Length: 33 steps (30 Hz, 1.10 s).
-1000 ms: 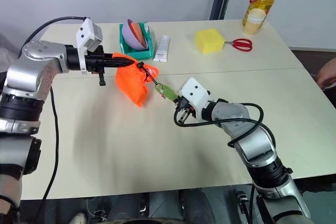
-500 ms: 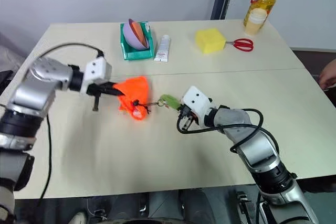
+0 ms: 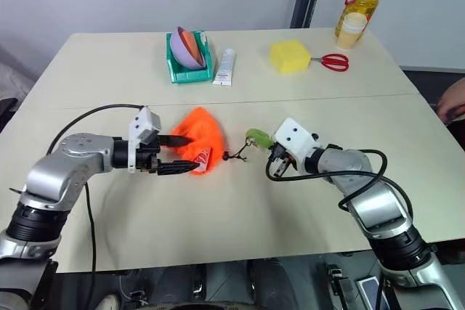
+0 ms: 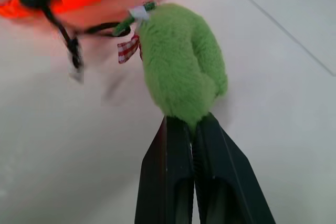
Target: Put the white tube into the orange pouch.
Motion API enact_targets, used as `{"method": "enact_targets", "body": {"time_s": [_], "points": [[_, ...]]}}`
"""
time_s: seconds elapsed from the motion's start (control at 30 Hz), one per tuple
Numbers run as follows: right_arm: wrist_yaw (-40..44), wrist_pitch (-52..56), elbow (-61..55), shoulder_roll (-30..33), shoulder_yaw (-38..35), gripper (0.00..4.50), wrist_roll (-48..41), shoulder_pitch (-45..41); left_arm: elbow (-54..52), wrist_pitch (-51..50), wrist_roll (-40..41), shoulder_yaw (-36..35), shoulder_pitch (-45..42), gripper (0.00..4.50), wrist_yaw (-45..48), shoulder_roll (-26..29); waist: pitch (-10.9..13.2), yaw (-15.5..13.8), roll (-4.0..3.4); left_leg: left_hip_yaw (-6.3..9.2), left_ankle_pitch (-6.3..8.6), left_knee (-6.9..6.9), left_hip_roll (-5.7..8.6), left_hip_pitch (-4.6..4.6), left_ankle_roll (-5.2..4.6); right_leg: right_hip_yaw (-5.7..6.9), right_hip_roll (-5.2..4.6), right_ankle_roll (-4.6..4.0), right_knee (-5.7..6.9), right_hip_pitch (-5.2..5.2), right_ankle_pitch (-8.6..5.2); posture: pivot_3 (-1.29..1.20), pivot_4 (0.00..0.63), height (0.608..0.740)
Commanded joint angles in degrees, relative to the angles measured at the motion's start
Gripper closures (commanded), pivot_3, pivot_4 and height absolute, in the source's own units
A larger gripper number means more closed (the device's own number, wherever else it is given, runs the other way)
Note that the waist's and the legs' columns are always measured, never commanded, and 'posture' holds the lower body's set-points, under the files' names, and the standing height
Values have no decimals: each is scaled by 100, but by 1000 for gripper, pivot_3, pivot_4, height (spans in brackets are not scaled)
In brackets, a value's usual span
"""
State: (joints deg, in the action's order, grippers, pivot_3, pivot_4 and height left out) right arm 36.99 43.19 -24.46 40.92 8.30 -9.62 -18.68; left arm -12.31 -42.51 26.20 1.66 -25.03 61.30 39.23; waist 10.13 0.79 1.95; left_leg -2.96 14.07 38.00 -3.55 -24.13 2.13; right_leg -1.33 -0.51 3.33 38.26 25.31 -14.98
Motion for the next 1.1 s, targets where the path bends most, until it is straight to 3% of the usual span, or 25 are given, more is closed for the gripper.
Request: {"method": "enact_targets", "body": {"time_s": [0.03, 0.13, 0.2, 0.4, 0.7, 0.9, 1.1], "points": [[75, -219, -39, 209, -391, 4500, 14, -16, -214, -10, 267, -365, -148, 602, -91, 92, 0, -13, 0, 0, 0, 0, 2, 0, 0, 0, -2, 0, 0, 0, 0, 0, 150, 726], [205, -288, -64, 384, -568, 4500, -59, 22, -6, -115, 440, -335, -466, 602, -72, -24, 0, -42, 0, 0, 0, 3, 7, -1, 0, 1, -5, 0, -1, -4, 0, 0, 150, 726], [289, -337, -57, 486, -644, 4500, -70, 46, 131, -147, 619, -284, -722, 16, 77, -150, 0, -27, 0, 0, 0, 5, 8, -1, 0, 1, -5, 0, -6, -9, 0, 0, 150, 726], [404, -369, -61, 823, -919, 4500, 0, 220, 906, 923, -282, 943, -1685, 16, 544, -552, -1, -30, 0, 4, 0, 5, 15, 0, 0, 1, -6, 1, -7, -13, 1, 0, 150, 726], [94, -311, -126, 1137, -1362, 4500, 319, 588, 2305, 2116, -1124, 1809, -2415, 16, 970, -1343, -2, -14, -3, 4, 0, 5, 15, 0, -1, -2, -4, 3, -6, -11, 2, 0, 150, 726], [51, -234, -458, 1024, -1274, 4500, 299, 703, 3173, 3100, -1945, 2101, -2767, 16, 586, -1851, -2, -19, -2, 4, 0, 7, 16, -2, -1, -2, -5, 4, -6, -11, 2, 0, 150, 726], [1, -172, -522, 881, -1100, 4500, 277, 563, 3584, 3254, -2191, 2041, -2922, 16, 356, -2212, -2, -9, -3, 6, 1, 8, 17, -3, -2, -3, -5, 6, -6, -11, 3, 0, 150, 726]]}}
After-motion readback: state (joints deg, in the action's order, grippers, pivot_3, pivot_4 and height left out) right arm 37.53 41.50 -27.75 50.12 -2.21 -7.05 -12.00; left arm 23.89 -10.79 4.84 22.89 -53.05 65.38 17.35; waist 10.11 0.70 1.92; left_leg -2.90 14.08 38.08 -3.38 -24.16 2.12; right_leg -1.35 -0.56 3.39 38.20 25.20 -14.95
